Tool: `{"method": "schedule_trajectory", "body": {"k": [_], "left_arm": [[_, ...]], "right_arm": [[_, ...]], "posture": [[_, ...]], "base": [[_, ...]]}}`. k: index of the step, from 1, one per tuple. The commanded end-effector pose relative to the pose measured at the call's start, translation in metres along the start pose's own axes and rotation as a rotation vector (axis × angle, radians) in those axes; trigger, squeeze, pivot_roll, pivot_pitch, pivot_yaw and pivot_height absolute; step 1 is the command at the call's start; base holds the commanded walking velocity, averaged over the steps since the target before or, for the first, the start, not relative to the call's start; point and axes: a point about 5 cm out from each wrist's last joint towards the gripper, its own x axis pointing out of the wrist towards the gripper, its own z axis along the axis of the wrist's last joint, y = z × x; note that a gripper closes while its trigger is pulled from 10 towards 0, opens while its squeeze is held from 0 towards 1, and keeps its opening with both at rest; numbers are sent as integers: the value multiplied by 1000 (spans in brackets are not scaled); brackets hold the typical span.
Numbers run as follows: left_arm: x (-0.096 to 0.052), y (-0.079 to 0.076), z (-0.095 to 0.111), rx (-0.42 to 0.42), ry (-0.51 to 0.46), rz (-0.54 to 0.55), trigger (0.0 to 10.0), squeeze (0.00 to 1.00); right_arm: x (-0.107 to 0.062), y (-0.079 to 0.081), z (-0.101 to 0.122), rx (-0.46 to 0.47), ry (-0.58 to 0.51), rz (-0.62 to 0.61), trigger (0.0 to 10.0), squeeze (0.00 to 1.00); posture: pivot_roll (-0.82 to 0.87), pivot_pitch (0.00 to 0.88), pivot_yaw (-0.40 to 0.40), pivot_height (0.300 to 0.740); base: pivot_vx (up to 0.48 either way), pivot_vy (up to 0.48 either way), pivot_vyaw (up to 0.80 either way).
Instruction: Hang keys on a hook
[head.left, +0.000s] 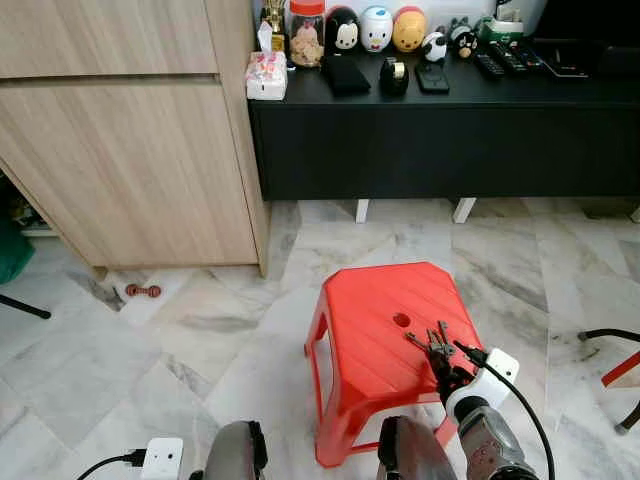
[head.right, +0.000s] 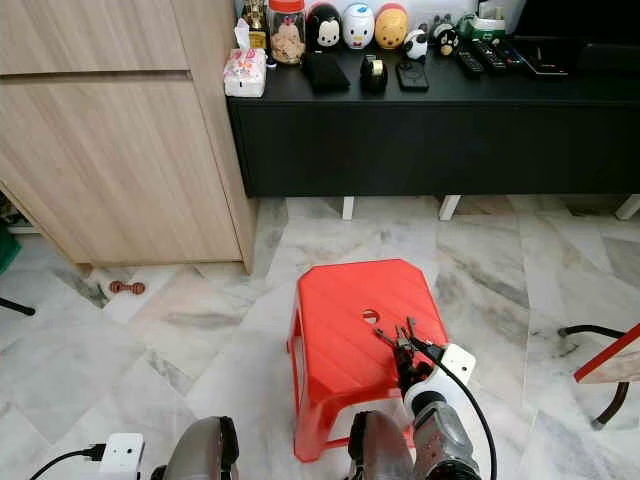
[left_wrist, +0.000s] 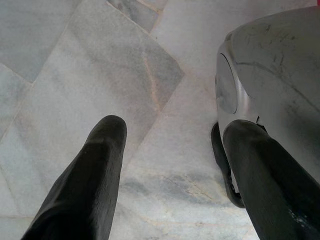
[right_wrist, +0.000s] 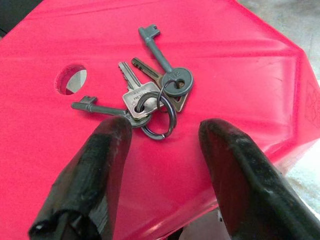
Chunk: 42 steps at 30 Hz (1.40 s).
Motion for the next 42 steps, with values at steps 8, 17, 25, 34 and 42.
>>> {"method": "schedule_trajectory", "body": {"k": [8, 17, 25, 34, 42], "left_arm": [[-2, 2, -9, 32, 44, 3, 10000, 0], [-3, 2, -10, 38, 47, 0, 10000, 0], [-3, 2, -11, 43, 54, -2, 10000, 0], [-3, 1, -12, 42, 55, -5, 10000, 0], [-3, 1, -11, 42, 56, -3, 10000, 0]], "right_arm": [[0, -5, 3, 6, 3, -34, 10000, 0], [2, -3, 7, 2, -1, -29, 10000, 0], [3, 2, 2, -10, 22, -10, 4980, 0], [1, 0, -4, -12, 49, -19, 10000, 0], [2, 1, -3, -19, 54, -24, 10000, 0]], "posture": [[94, 108, -44, 596], [93, 109, -44, 596], [96, 111, -45, 596], [96, 111, -45, 596], [99, 110, -45, 596]], "base": [[0, 0, 0], [0, 0, 0], [0, 0, 0], [0, 0, 0], [0, 0, 0]]}}
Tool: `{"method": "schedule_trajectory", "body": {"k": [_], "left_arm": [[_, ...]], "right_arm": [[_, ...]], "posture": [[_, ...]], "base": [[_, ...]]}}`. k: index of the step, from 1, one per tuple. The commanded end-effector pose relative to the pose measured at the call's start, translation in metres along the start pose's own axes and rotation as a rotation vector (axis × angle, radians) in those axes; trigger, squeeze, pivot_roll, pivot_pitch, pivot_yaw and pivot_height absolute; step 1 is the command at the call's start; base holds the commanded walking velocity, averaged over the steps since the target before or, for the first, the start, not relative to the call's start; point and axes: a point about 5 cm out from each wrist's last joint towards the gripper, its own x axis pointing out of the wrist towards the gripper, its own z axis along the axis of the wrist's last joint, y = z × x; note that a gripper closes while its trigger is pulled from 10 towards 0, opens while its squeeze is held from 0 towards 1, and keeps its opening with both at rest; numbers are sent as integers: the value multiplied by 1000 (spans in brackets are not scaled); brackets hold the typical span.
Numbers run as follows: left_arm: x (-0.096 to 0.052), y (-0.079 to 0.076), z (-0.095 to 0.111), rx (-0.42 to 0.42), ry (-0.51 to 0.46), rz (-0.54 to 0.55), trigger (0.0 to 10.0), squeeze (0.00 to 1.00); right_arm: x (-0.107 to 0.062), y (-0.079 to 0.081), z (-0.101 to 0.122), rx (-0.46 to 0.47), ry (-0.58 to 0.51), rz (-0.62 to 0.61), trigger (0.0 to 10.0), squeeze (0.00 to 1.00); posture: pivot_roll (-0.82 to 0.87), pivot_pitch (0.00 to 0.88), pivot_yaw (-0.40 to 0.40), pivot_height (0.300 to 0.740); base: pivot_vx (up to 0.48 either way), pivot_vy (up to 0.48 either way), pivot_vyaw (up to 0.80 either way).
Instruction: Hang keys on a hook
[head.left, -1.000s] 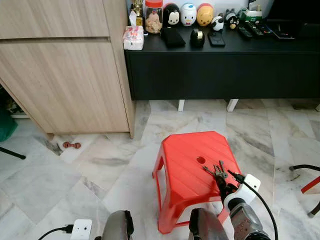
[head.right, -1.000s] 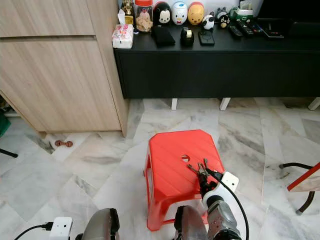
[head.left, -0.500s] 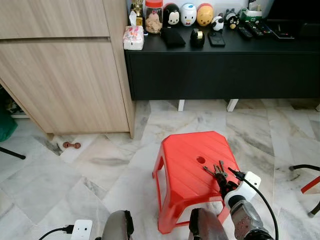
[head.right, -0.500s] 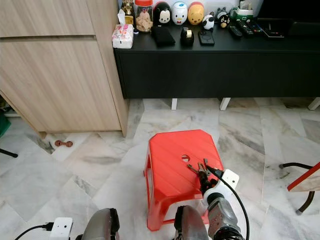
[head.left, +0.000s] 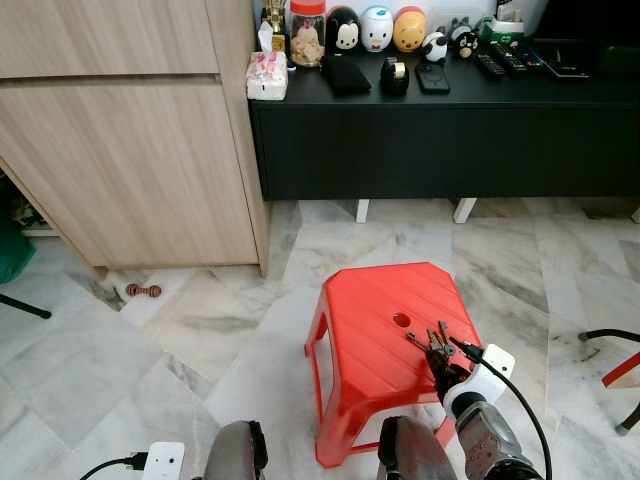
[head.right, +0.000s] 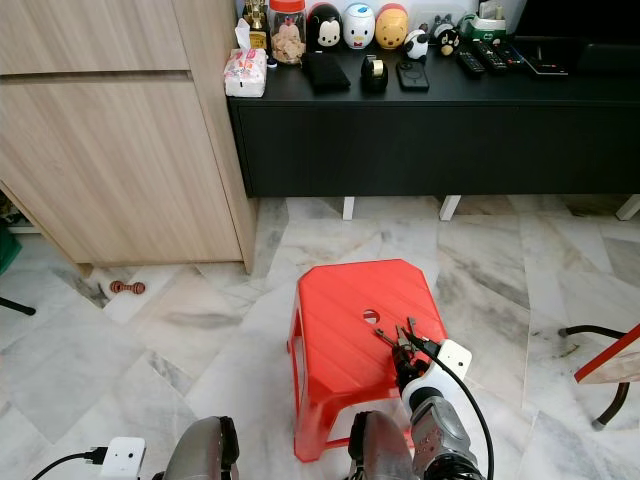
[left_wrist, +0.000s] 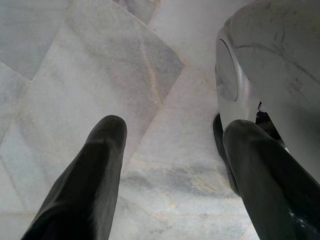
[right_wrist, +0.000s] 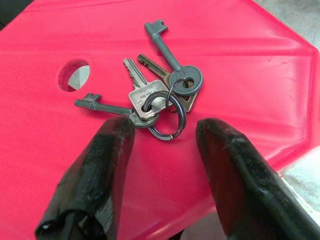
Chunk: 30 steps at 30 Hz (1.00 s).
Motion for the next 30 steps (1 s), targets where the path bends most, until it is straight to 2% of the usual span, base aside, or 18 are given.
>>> {"method": "schedule_trajectory", "body": {"k": [1, 3, 4, 5, 6, 7, 8, 9, 10, 30], "left_arm": [[-2, 1, -7, 9, 33, 5, 10000, 0], [-2, 1, -7, 11, 35, 5, 10000, 0], [-2, 1, -7, 11, 35, 5, 10000, 0], [-2, 1, -7, 11, 35, 5, 10000, 0], [-2, 1, -7, 10, 35, 4, 10000, 0], [-2, 2, -7, 10, 36, 4, 10000, 0], [-2, 2, -7, 10, 36, 4, 10000, 0], [-2, 2, -8, 9, 36, 3, 10000, 0], [-2, 2, -8, 9, 36, 3, 10000, 0], [-2, 2, -9, 15, 48, 0, 10000, 0]], "right_arm": [[-1, -3, -4, 0, 26, -19, 10000, 0], [-1, -3, -3, 1, 22, -20, 10000, 0], [-1, -4, -2, 2, 21, -21, 7843, 0], [-1, -4, -2, 2, 21, -21, 7843, 0], [-1, -4, -2, -3, 19, -25, 6784, 0], [-1, -5, -1, -7, 18, -31, 4392, 0], [-1, -6, -1, -5, 14, -37, 1294, 0], [-2, -8, 0, -6, 9, -47, 235, 0], [-2, -8, 0, -6, 9, -52, 0, 0], [-2, -5, -5, -7, 21, -37, 0, 0]], "posture": [[99, 110, -45, 596], [99, 112, -45, 596], [99, 112, -45, 596], [99, 112, -45, 596], [99, 112, -45, 596], [100, 113, -44, 596], [100, 113, -44, 596], [100, 114, -44, 596], [100, 114, -44, 596], [101, 115, -43, 596]], "base": [[0, 0, 0], [0, 0, 0], [0, 0, 0], [0, 0, 0], [0, 0, 0], [0, 0, 0], [0, 0, 0], [0, 0, 0], [0, 0, 0], [0, 0, 0]]}}
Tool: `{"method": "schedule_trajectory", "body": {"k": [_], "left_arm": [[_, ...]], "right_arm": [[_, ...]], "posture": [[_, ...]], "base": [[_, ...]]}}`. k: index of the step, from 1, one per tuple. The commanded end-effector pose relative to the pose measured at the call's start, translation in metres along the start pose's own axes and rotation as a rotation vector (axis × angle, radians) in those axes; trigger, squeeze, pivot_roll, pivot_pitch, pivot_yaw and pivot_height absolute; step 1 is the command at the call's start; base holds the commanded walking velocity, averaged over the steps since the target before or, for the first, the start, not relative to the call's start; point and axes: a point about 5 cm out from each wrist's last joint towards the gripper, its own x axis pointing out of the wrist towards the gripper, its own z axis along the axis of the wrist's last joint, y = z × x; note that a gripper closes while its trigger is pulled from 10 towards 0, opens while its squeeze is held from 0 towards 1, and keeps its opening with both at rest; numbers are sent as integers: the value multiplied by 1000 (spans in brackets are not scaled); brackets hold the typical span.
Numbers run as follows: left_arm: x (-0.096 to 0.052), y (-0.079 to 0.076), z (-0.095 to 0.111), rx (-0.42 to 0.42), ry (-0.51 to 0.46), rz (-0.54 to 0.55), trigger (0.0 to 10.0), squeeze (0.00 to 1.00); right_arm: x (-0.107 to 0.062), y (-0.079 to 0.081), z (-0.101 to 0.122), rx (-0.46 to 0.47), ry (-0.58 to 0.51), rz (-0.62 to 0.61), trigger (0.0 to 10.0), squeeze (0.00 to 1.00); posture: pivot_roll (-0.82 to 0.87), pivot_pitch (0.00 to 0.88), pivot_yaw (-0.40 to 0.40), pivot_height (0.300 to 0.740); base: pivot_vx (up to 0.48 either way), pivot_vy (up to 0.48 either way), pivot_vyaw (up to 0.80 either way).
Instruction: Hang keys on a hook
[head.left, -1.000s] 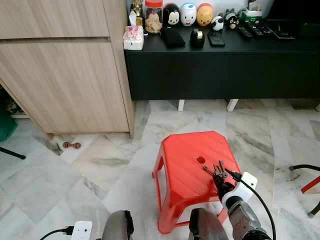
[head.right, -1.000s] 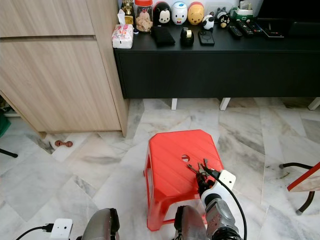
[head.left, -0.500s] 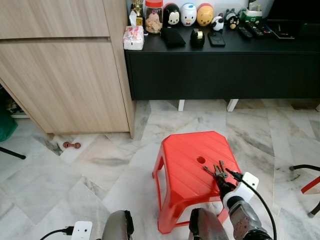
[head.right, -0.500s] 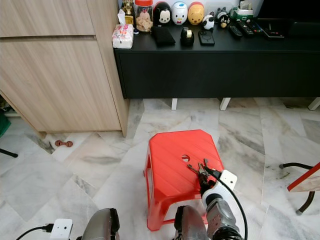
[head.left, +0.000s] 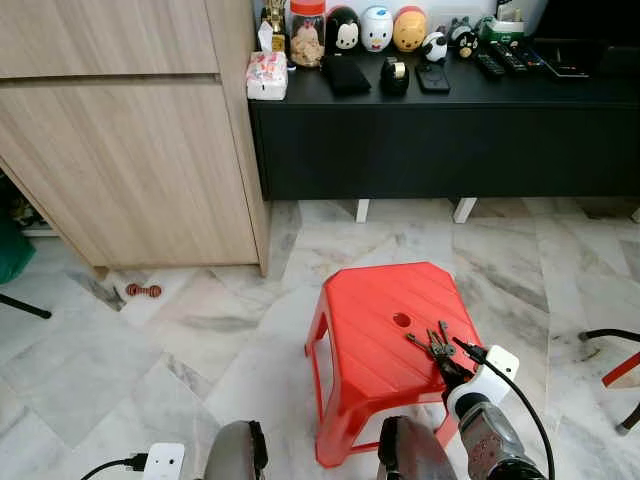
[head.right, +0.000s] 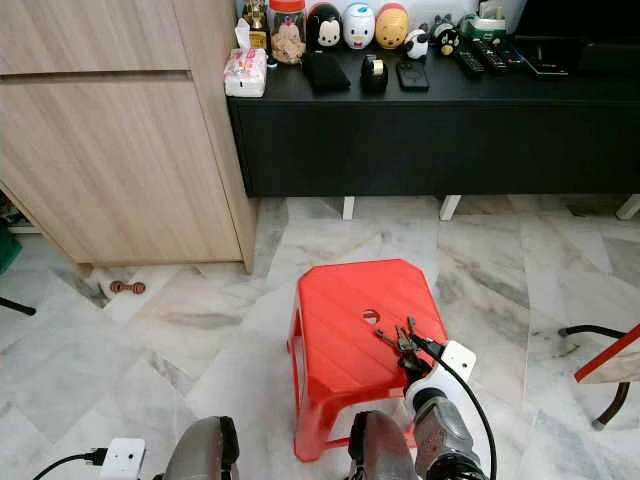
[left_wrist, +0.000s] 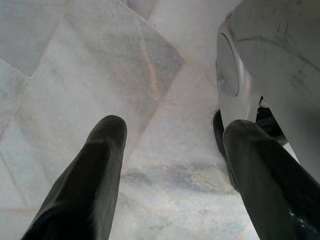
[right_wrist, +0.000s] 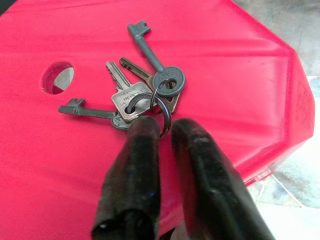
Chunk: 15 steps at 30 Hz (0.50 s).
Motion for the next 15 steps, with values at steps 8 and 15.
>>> {"method": "schedule_trajectory", "body": {"k": [8, 15], "left_arm": [[-2, 1, -7, 19, 33, 1, 10000, 0], [-1, 1, -6, 18, 33, 3, 10000, 0]], "right_arm": [[-3, 5, -12, -19, 18, 28, 0, 0], [-2, 11, -7, -57, -37, 70, 0, 0]], "posture": [[100, 114, -43, 596], [100, 111, -47, 596]], "base": [[0, 0, 0], [0, 0, 0]]}}
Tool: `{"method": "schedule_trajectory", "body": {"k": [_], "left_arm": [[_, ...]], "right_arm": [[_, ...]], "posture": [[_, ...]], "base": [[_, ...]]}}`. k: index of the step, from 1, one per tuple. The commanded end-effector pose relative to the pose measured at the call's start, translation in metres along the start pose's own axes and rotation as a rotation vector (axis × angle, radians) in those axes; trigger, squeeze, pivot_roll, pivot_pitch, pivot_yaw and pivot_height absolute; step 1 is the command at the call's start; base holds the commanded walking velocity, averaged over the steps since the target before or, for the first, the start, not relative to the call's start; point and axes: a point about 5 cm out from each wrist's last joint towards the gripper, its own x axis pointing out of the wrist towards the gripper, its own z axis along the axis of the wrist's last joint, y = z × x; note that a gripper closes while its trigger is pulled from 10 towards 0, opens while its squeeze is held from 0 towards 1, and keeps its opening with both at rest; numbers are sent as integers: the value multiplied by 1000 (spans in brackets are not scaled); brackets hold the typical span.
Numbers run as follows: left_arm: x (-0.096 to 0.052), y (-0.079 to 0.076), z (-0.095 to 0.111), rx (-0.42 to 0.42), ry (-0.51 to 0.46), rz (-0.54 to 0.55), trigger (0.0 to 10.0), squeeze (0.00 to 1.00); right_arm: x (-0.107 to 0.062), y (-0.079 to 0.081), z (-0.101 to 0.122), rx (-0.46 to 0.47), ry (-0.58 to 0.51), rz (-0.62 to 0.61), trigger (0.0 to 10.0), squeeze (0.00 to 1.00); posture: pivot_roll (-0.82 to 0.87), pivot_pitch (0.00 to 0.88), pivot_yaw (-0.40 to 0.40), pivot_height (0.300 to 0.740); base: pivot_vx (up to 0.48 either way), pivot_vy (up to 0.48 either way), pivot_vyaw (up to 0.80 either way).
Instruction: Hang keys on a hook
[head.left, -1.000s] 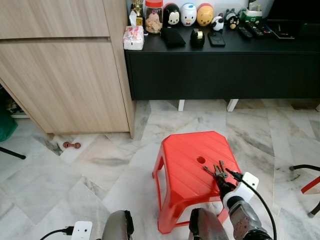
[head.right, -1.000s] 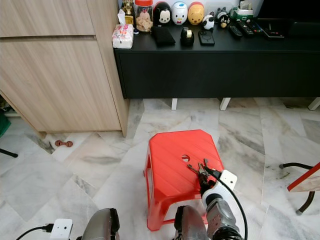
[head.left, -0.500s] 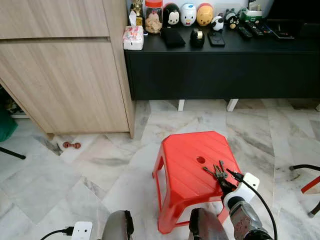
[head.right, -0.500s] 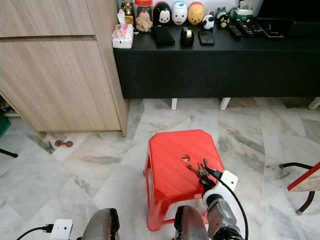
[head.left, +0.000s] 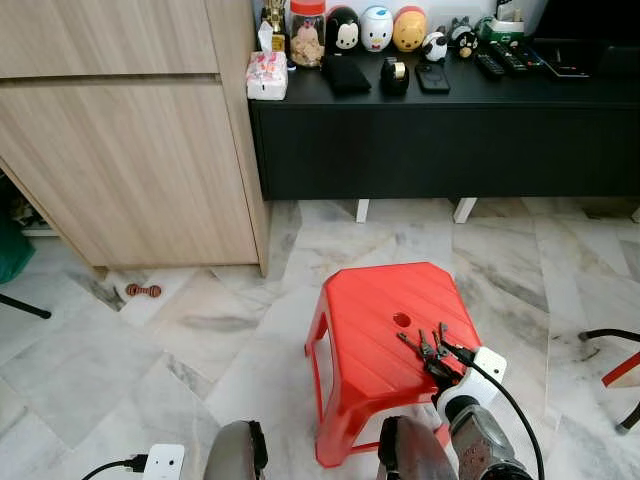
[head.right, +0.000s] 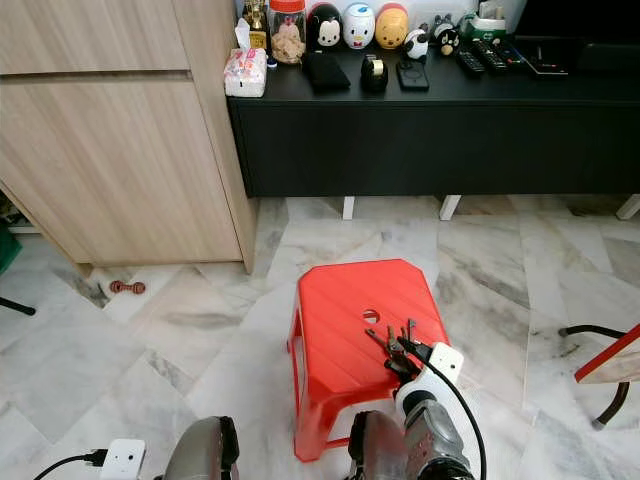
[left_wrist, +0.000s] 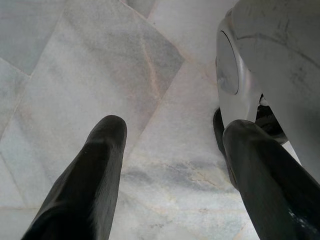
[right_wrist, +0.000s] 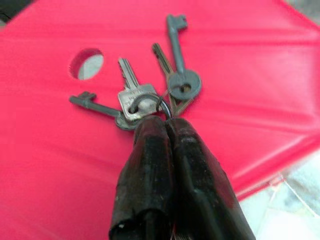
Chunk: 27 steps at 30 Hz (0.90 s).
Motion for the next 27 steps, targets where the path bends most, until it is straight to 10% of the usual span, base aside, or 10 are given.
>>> {"method": "schedule_trajectory", "body": {"k": [1, 12, 14, 18, 19, 27], "left_arm": [[-1, 1, -6, 17, 30, 3, 10000, 0], [-1, -2, -5, 18, 30, -7, 10000, 0], [-1, -3, -5, 18, 31, -8, 10000, 0], [-1, -4, -6, 22, 32, -11, 10000, 0], [-1, -4, -6, 22, 33, -11, 10000, 0], [-1, -4, -6, 19, 35, -8, 10000, 0]], "right_arm": [[0, 1, 6, -19, -48, 15, 0, 0], [-6, 6, 13, -140, -184, 36, 0, 0], [-7, 7, 9, -143, -168, 40, 9647, 0], [-6, 5, -2, -97, -90, 31, 10000, 0], [-6, 6, -4, -89, -72, 43, 10000, 1000], [0, 8, 5, -18, -62, 33, 10000, 1000]], "posture": [[98, 110, -47, 596], [89, 106, -51, 596], [89, 105, -51, 596], [91, 107, -52, 596], [92, 108, -53, 596], [95, 110, -53, 596]], "base": [[0, 0, 0], [0, 0, 0], [0, 0, 0], [0, 0, 0], [0, 0, 0], [0, 0, 0]]}}
